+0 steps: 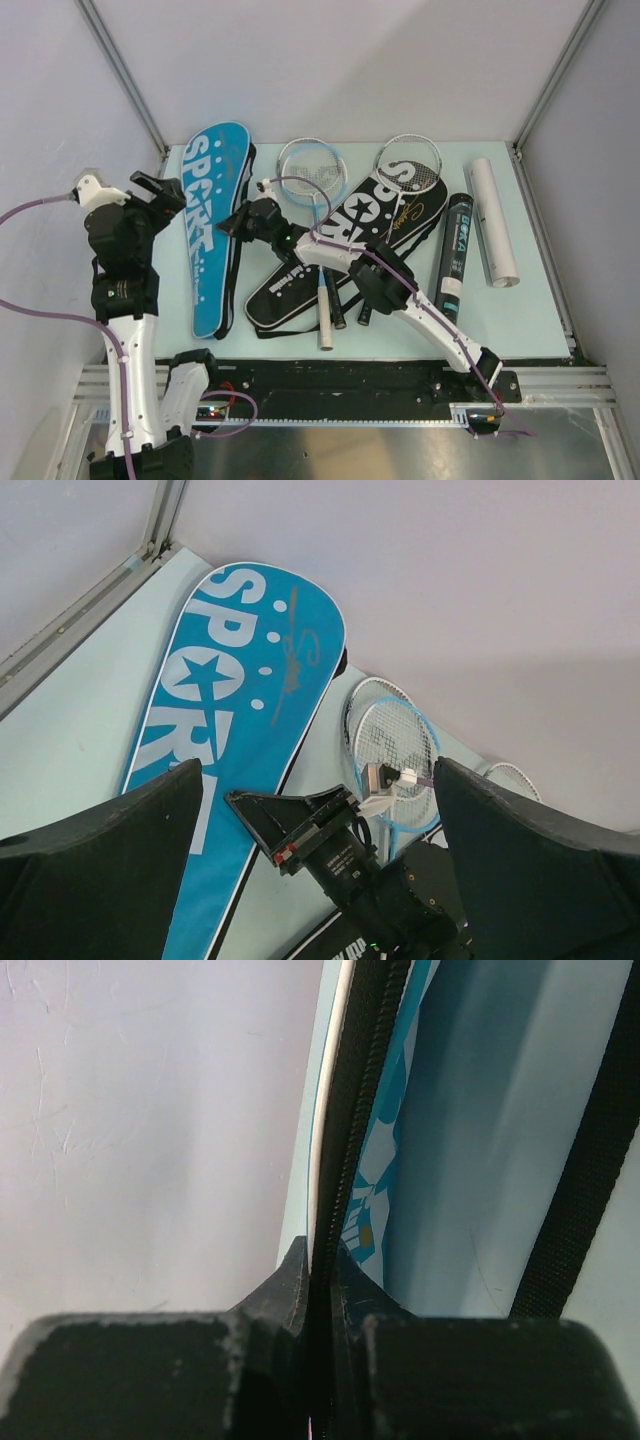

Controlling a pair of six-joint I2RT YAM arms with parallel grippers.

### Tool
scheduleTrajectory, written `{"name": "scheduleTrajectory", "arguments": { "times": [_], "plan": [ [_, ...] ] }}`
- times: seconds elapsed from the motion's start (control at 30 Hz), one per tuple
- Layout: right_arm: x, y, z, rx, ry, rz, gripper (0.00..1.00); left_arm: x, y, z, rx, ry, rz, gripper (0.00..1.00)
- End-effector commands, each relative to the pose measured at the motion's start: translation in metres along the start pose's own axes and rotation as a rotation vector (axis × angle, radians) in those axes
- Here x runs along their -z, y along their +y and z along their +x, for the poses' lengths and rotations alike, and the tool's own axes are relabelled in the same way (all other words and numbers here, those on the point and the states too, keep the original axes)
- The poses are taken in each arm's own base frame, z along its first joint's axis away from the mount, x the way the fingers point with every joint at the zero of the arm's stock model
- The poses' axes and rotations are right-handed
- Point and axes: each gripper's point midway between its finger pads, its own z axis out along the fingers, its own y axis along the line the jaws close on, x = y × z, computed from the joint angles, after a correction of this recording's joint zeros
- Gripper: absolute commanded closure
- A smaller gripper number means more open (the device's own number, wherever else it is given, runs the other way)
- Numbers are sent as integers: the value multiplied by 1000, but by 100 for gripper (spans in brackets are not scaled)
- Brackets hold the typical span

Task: Pack up the badminton gear
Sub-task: Adjust the racket bag at the center of the board.

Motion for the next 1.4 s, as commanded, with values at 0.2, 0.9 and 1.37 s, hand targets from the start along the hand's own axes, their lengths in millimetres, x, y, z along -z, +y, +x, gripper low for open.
{"name": "scheduleTrajectory", "arguments": {
  "times": [0.2, 0.9, 1.37],
  "plan": [
    [24, 73, -55, 105, -61, -135, 100, -19, 21, 9, -134, 22, -70, 1],
    [239, 166, -155, 900, 165, -27, 100, -23, -22, -58, 65, -58, -62, 8],
    [293, 70, -176, 1628, 131, 336, 100, -70, -5, -14, 210, 132, -102, 11]
  ]
}}
